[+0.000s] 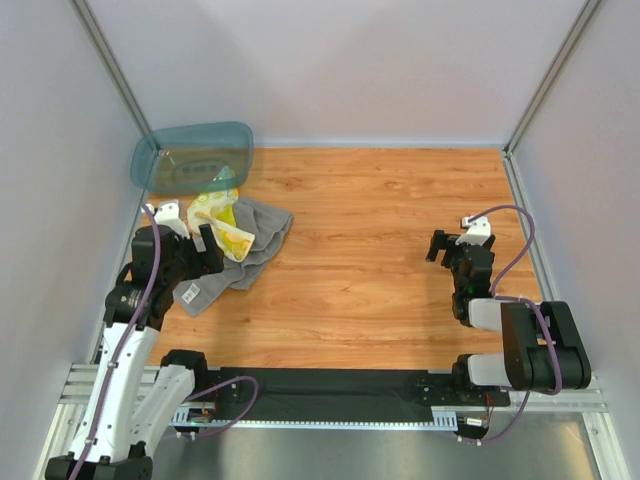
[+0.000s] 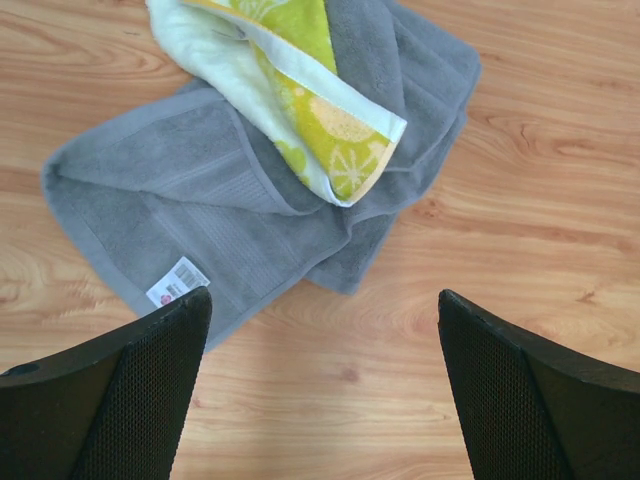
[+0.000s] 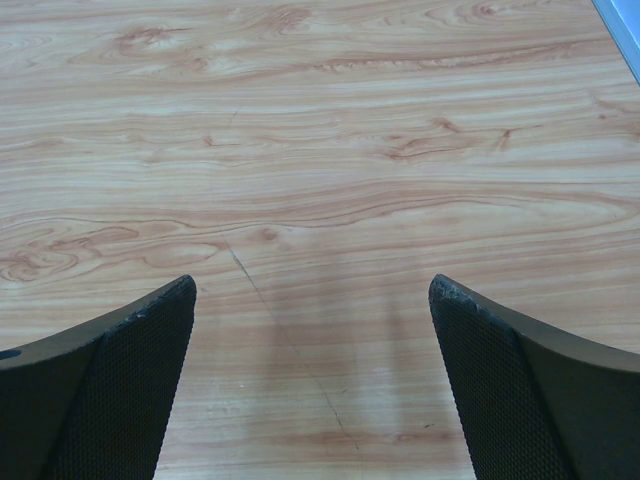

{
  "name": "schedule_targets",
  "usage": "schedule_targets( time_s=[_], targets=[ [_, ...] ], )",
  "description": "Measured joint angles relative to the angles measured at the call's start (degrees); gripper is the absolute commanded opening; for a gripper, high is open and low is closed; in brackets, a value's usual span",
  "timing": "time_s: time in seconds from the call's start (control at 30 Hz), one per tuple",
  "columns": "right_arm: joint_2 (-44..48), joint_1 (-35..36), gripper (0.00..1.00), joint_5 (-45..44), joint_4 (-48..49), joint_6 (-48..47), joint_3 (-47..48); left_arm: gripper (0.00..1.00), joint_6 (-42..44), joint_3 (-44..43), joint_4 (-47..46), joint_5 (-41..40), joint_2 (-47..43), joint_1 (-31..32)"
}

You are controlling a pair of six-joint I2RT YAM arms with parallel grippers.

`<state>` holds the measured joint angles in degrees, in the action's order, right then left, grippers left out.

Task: Roll the towels
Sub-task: Grab a towel with the left arm

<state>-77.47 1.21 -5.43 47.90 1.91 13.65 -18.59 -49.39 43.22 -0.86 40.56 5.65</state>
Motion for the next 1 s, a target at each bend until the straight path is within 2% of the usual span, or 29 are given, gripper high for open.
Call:
schedule_targets(
  time_s=[0.33,0.53,0.77,1.0],
  targets=[
    [0.0,0.0,1.0,0.0,0.0,-0.02,0.02,0.99,-3.17,0.15,2.54,0.61,4.13,0.15],
    [0.0,0.0,1.0,0.0,0.0,0.0,0.0,0.88,-5.18,0.22,2.54,0.09,7.32,5.75],
    [0.0,0.0,1.0,0.0,0.0,0.0,0.02,0.87,-9.7,0.57,-2.12,-1.79,20.52,6.6],
    [0.0,0.0,1.0,0.0,0.0,0.0,0.0,0.88,-10.95,-4.2,-8.5,-5.75,38.66,6.6]
  ],
)
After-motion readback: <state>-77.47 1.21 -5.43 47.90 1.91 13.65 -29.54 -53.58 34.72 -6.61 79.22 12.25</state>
